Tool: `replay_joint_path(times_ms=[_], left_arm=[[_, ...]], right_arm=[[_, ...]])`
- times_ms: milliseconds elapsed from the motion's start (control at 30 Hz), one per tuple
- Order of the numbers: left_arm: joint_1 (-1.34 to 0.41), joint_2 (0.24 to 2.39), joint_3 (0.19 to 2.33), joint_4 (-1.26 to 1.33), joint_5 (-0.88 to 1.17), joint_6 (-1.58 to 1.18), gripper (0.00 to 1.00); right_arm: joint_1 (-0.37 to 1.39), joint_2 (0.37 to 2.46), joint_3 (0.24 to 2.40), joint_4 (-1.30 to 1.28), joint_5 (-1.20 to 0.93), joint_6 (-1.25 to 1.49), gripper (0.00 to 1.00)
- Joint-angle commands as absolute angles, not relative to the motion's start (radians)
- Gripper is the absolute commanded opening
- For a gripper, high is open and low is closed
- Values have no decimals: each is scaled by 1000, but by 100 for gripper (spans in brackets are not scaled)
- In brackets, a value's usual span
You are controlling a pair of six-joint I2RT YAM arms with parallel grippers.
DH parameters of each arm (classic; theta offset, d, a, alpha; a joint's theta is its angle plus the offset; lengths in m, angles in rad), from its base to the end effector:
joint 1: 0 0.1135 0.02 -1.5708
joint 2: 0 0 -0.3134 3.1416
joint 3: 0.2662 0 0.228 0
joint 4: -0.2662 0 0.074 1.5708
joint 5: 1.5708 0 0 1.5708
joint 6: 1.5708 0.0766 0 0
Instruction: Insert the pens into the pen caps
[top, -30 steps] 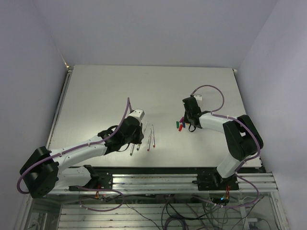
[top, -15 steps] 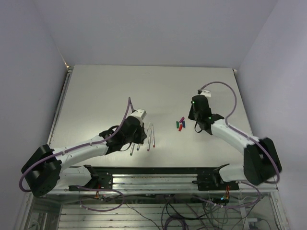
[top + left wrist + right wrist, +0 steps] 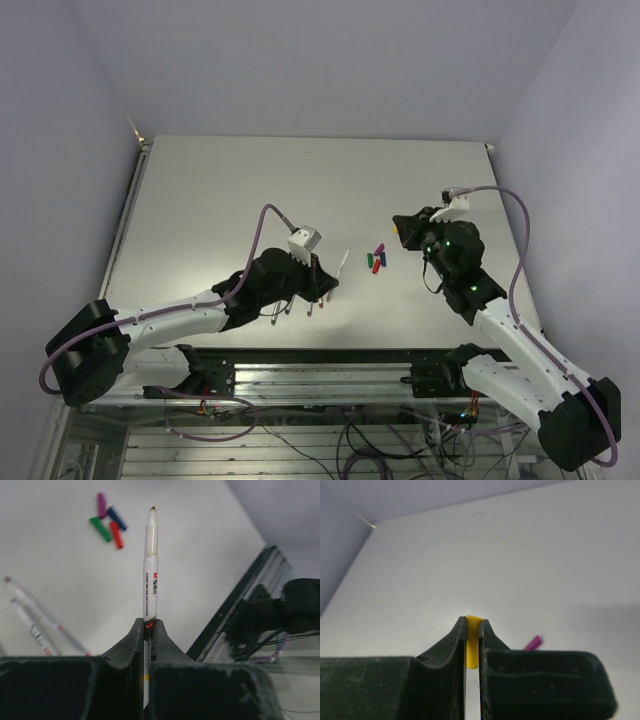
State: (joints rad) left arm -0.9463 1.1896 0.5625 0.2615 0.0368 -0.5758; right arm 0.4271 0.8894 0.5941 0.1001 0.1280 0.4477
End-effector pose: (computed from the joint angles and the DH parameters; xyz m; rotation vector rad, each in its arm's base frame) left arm 0.1482 -0.2104 0.2701 0.4098 2.0434 -1.0165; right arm 0.1839 0.0730 0.3212 0.1128 1.7902 0.5194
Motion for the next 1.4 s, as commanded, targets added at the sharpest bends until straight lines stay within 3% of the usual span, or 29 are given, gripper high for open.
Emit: replay_joint_path(times_ms=[0, 300, 700, 1367], left_arm=[[-999, 1211, 552, 522, 115, -624, 7], [-1061, 1283, 582, 721, 103, -636, 7], [-1084, 1319, 605, 802, 79, -675, 7], [-1088, 1346, 598, 873, 33, -698, 7]], right_arm=[[433, 835, 554, 256, 26, 462, 0], [433, 755, 462, 510, -49, 561, 0], [432, 720, 357, 711, -132, 679, 0], [435, 759, 289, 874, -204, 765, 0]])
